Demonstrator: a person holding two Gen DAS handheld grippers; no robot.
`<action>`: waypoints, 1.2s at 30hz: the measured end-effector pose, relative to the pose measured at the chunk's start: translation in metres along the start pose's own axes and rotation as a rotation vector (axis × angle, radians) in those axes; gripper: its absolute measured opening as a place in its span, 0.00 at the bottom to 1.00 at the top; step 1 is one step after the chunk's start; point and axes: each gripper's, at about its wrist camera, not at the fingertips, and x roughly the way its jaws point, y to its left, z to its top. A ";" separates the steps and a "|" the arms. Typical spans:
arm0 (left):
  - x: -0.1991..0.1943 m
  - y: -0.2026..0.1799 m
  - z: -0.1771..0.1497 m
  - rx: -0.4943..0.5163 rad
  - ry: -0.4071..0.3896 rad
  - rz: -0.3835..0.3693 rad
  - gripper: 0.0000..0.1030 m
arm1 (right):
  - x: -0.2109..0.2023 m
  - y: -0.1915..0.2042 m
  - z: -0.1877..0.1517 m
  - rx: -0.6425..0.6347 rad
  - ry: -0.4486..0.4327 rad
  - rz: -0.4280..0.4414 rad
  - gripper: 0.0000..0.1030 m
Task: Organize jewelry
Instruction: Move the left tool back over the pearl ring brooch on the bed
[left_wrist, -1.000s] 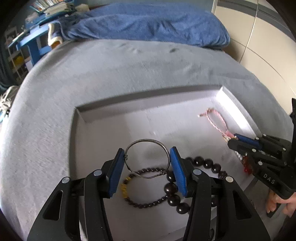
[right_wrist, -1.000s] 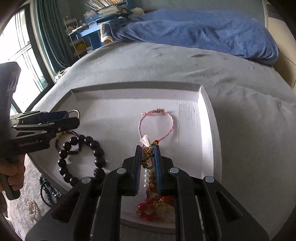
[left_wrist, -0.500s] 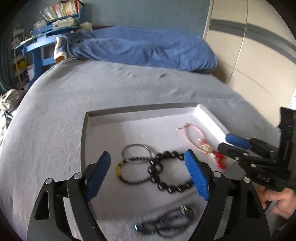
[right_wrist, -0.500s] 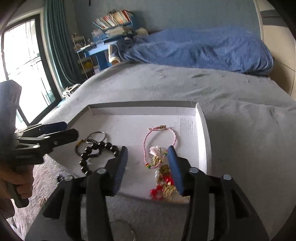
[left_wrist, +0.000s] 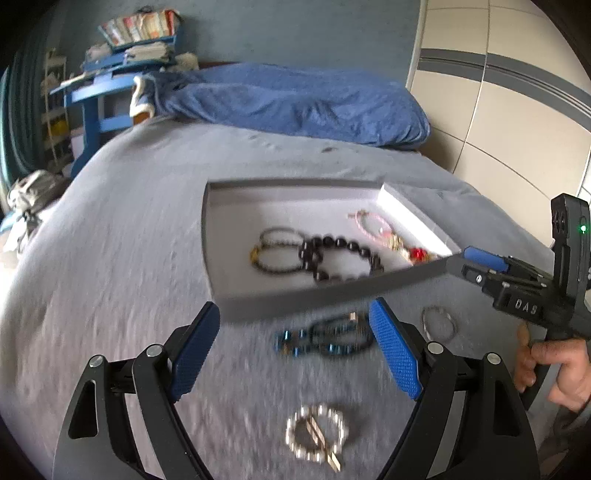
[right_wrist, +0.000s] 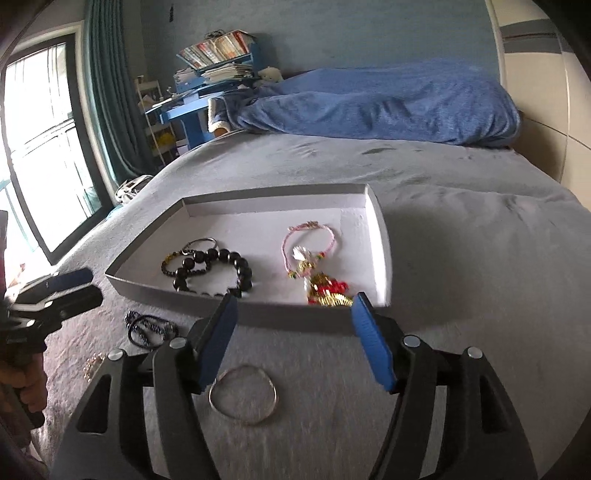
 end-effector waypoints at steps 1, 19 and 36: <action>-0.002 0.001 -0.004 -0.003 0.004 0.004 0.81 | -0.002 0.000 -0.003 0.001 0.001 -0.008 0.64; -0.016 0.023 -0.054 -0.153 0.093 0.018 0.81 | -0.016 -0.003 -0.041 0.042 0.071 -0.076 0.75; -0.003 -0.015 -0.060 0.055 0.178 0.019 0.77 | -0.012 -0.001 -0.041 0.031 0.095 -0.067 0.77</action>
